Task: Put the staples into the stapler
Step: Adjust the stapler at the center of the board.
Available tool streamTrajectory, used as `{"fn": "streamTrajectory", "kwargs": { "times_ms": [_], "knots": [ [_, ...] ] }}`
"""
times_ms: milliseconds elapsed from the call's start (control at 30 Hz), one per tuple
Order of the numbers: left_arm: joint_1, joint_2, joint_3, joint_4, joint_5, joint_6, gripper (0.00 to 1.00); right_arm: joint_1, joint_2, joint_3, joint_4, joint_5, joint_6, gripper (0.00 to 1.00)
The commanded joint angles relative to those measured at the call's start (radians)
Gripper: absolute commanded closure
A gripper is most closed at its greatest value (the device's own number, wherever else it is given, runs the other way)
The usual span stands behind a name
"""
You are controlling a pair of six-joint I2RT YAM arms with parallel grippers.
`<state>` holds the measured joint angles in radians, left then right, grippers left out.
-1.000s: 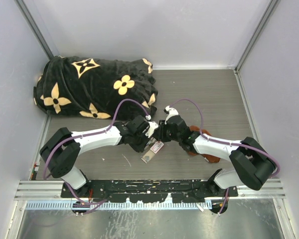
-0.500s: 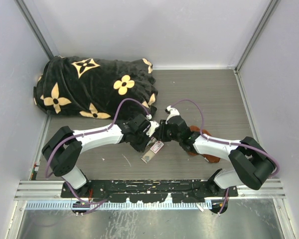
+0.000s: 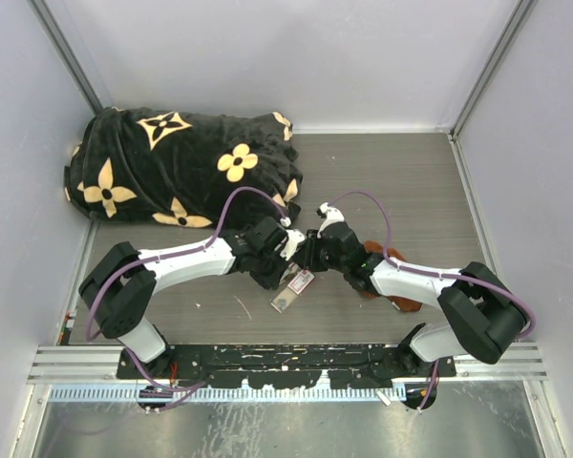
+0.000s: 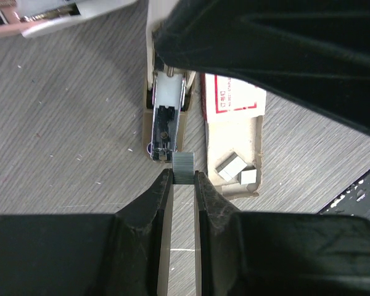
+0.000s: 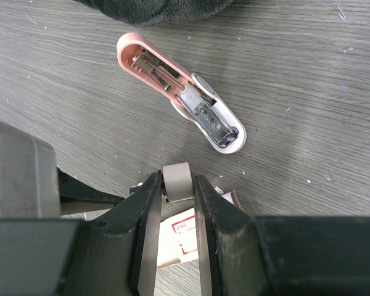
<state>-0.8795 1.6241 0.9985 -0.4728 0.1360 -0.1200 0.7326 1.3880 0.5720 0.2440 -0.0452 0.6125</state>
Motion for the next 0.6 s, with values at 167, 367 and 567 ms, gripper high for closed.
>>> {"fn": "streamTrajectory", "kwargs": {
  "times_ms": [167, 367, 567],
  "knots": [
    [0.027, -0.049, 0.022, 0.173, -0.013, -0.006, 0.85, 0.043, -0.004, -0.003, 0.09, -0.124, -0.019, 0.84],
    [0.028, -0.017, 0.044, 0.133, -0.018, 0.026, 0.84, 0.042, -0.003, -0.007, 0.1, -0.128, -0.012, 0.84],
    [0.03, 0.012, 0.06, 0.097, -0.029, 0.035, 0.84, 0.042, -0.003, -0.011, 0.103, -0.129, -0.007, 0.84]
  ]
}}
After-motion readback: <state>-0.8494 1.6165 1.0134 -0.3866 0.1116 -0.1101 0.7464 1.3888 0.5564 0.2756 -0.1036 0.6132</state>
